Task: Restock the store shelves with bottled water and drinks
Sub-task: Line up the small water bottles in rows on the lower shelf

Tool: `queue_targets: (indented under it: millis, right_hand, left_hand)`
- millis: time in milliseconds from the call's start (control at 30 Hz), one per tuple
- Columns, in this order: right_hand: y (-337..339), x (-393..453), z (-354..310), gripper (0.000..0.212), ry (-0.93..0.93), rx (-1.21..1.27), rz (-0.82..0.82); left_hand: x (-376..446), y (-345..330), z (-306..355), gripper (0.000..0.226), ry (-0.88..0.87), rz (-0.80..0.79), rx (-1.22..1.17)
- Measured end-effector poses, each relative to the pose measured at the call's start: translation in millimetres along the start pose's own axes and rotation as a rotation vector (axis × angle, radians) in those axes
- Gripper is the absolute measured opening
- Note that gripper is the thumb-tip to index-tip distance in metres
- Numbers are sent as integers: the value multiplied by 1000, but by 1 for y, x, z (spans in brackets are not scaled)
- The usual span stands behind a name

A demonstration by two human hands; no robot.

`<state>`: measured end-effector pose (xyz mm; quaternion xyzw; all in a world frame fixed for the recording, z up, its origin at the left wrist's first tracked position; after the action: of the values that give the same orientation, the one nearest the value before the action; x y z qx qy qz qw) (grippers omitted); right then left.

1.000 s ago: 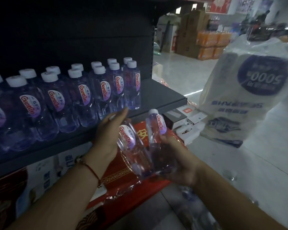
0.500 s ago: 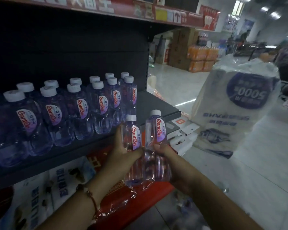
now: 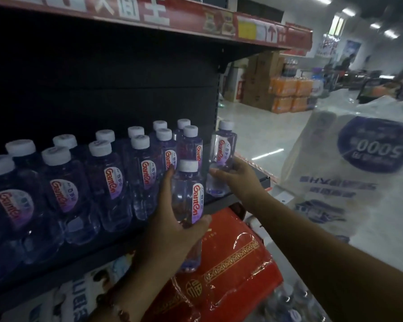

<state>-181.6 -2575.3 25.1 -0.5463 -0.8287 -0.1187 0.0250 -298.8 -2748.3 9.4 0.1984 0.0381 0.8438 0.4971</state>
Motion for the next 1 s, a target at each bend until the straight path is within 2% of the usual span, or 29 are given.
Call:
queue_targets:
  millis: [200, 333, 467, 667, 800, 900, 933, 1000]
  right_hand:
    - [-10, 31, 20, 30, 14, -44, -52]
    - [-12, 36, 32, 46, 12, -183, -100]
    - [-16, 36, 42, 39, 15, -175, -78]
    - [-27, 52, 44, 33, 68, -343, 30]
    - [-31, 52, 38, 47, 35, -385, 60]
    - [-30, 36, 30, 80, -17, -367, 71]
    - [-27, 22, 24, 80, -26, -311, 76]
    - [-22, -19, 15, 49, 10, -193, 9]
  left_hand:
    - [8, -1, -9, 114, -25, -24, 59]
    - [12, 2, -20, 112, -5, -4, 14]
    - [11, 5, -24, 112, -8, 18, 32]
    - [9, 1, -24, 113, 6, 15, 56]
    - [10, -3, -23, 113, -1, 27, 52]
    - [10, -5, -23, 113, 5, 22, 51]
    - [10, -5, -23, 112, 13, 22, 46]
    - [11, -5, -24, 110, 27, 29, 48]
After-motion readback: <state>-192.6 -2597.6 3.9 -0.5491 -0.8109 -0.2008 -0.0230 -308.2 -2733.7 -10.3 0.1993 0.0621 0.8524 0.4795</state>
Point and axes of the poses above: each hand's wrist, its own x-axis towards the middle knuckle, its own y-axis out of the back of the hand, z = x × y, the point moved 6 cm from there along x, towards the middle knuckle
